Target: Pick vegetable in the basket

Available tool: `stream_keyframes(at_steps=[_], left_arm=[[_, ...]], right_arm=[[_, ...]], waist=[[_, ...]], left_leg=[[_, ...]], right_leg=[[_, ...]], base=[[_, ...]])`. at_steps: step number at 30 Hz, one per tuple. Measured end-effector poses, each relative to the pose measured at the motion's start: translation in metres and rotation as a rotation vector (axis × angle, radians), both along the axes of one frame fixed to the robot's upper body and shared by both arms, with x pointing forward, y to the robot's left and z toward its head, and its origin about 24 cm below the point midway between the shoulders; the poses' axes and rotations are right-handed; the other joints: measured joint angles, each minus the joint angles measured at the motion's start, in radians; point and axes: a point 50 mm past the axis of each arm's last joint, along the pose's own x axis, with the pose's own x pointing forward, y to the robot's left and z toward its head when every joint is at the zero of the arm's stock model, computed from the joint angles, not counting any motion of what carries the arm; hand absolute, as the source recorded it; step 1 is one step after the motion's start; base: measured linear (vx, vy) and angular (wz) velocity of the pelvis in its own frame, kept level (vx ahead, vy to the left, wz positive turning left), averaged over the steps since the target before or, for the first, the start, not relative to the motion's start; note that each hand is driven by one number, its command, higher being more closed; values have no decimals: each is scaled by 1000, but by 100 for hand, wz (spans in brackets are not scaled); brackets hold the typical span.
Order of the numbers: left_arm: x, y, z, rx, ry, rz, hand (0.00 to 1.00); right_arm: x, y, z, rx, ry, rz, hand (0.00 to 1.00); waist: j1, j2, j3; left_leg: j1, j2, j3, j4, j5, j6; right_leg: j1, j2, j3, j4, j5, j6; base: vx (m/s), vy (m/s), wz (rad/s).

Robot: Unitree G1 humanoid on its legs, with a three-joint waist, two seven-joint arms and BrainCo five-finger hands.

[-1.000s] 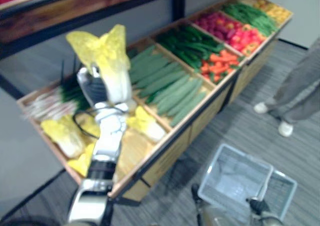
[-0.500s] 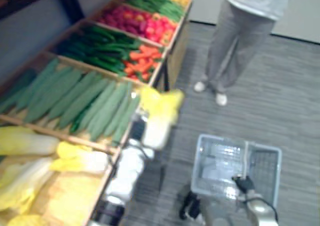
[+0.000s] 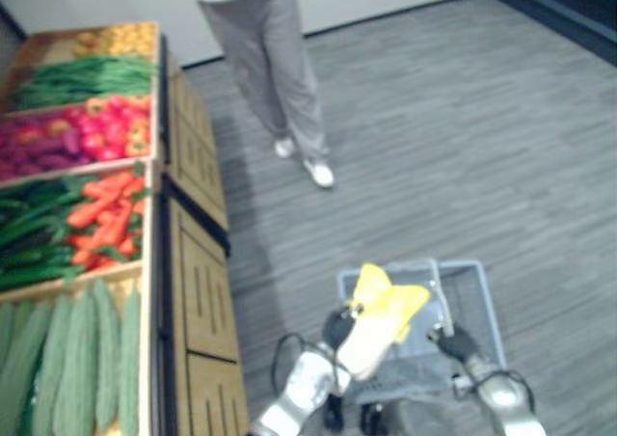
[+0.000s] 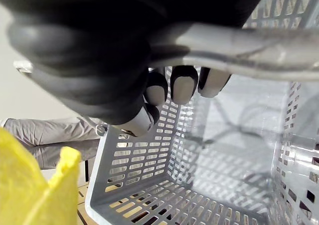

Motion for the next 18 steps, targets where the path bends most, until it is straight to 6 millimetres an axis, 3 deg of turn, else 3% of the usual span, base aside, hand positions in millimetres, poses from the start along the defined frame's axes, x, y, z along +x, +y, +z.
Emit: stream_keyframes(at_steps=[1, 3, 4, 5, 6, 8, 9, 10, 11, 12, 14, 15, 16, 17, 18], left_arm=[[-2, -2, -3, 12, 10, -17, 100], [-9, -5, -7, 46, 13, -57, 100], [-8, -8, -4, 44, -9, -64, 100], [-8, -4, -4, 63, -20, -67, 100], [-9, -2, -11, 128, -4, -90, 100], [-14, 4, -17, 184, 10, -103, 100], [-14, 10, -21, 227, 18, -97, 100], [-14, 16, -26, 261, 35, -68, 100], [-14, 21, -30, 303, 41, -53, 0], [-12, 24, -32, 343, 37, -34, 0], [-3, 26, -29, 405, -4, -29, 0], [3, 28, -30, 457, -14, -33, 0], [7, 28, -31, 490, -19, -41, 0], [14, 31, -35, 585, -24, -62, 0], [15, 32, -36, 610, -23, -68, 0]], right_arm=[[-2, 1, -2, 6, 10, -3, 100], [-6, 7, -4, 37, 20, 18, 100], [-2, 12, 4, 59, -10, 52, 100], [0, 16, 5, 69, -20, 66, 100], [-3, 24, 1, 85, 6, 90, 100], [-2, 38, 2, 116, 6, 137, 100], [4, 47, 4, 144, 1, 164, 100], [9, 53, 7, 164, -11, 173, 100], [12, 57, 10, 180, -18, 193, 100], [11, 62, 13, 215, -22, 217, 100], [10, 70, 25, 277, -66, 263, 100], [11, 78, 35, 308, -102, 306, 100], [11, 82, 40, 321, -116, 328, 100], [10, 92, 46, 375, -131, 374, 100], [9, 96, 47, 385, -125, 388, 100]], waist=[[5, 9, -10], [2, -25, -32], [19, -25, -43], [15, -48, -39], [11, -63, -56], [15, -107, -61], [21, -135, -48], [23, -127, -45], [25, -115, -36], [25, -88, -35], [13, -72, -29], [0, -73, -28], [-5, -82, -27], [-25, -103, -24], [-26, -125, -27]], left_leg=[[3, 4, -2, -4, 15, 7], [-1, -9, 28, -52, 23, 10], [-24, 12, 58, -25, 33, 27], [-47, -2, 73, 27, 27, 33], [-64, 6, 81, 67, 16, 75], [-16, -18, 110, -8, 18, 89], [28, -35, 120, -59, 21, 103], [65, -23, 121, -80, 13, 108], [116, 0, 117, -93, 5, 97], [161, 39, 103, -99, -15, 84], [197, 70, 72, -117, -31, 66], [207, 73, 43, -135, -34, 56], [211, 73, 30, -142, -38, 47], [217, 73, -12, -139, -65, 7], [221, 66, -29, -124, -77, -10]], right_leg=[[14, 1, 3, -6, -5, -2], [30, -3, 5, -45, -34, 33], [-34, -22, 8, 135, -94, 13], [-55, -35, 27, 174, -170, 16], [-70, -46, 4, 213, -222, 40], [-73, -92, -19, 270, -248, 98], [-129, -127, -29, 420, -218, 113], [-174, -136, -29, 541, -164, 135], [-179, -133, -38, 583, -178, 114], [-176, -124, -44, 537, -194, 90], [-181, -127, -45, 359, -170, 115], [-196, -138, -3, 216, -120, 121], [-206, -143, 24, 151, -79, 122], [-224, -165, 105, -2, 40, 139], [-221, -178, 128, -38, 88, 153]], base=[[146, 42, -20], [200, 32, -11], [277, 50, -8], [302, 56, 15], [260, 72, 38], [340, 31, 23], [392, -48, -1], [387, -65, -17], [387, -35, -13], [302, -27, -1], [392, -74, 34], [371, -126, 53], [388, -245, 79], [377, -268, 70], [457, -356, 74]])
